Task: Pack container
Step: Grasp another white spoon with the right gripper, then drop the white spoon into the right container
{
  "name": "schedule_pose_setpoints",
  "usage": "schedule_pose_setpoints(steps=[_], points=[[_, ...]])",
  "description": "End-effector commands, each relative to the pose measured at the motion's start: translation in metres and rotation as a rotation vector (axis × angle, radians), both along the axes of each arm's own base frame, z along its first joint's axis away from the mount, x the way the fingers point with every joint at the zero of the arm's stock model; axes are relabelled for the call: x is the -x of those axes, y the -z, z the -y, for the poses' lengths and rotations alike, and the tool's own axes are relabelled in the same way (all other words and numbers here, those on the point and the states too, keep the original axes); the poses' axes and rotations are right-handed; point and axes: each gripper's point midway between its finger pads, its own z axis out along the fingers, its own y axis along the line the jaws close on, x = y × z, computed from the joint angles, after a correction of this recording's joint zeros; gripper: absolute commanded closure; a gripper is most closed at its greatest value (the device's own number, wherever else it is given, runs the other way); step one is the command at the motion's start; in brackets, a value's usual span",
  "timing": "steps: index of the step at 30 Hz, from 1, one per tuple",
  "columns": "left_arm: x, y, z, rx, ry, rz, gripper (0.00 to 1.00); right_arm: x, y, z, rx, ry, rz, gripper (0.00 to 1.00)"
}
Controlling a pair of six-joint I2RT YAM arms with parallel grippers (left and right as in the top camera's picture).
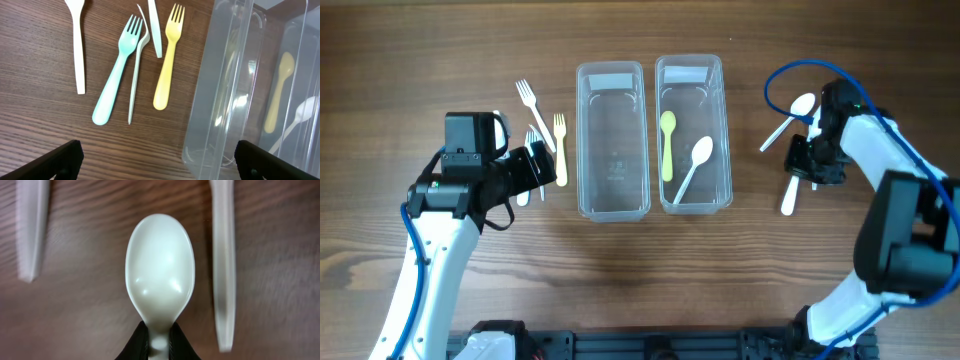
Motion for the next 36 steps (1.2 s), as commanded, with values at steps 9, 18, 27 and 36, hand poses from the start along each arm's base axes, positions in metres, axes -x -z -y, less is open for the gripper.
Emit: schedule_pose_setpoints(steps=[9, 18, 27, 36], points=[[-0.004, -0.005, -0.003, -0.015, 0.009, 0.016, 0.00, 0.001, -0.230, -0.161, -0.268, -0.353, 0.657, 0.96], [-0.004, -0.005, -0.003, -0.015, 0.009, 0.016, 0.00, -0.033, -0.090, -0.218, -0.233, -0.417, 0.392, 0.96], [-0.004, -0.005, -0.003, -0.015, 0.009, 0.016, 0.00, -0.042, -0.110, -0.214, -0.185, -0.508, 0.463, 0.46], [-0.004, -0.005, -0.003, -0.015, 0.009, 0.016, 0.00, -0.076, -0.182, -0.094, -0.095, 0.085, 0.653, 0.47]])
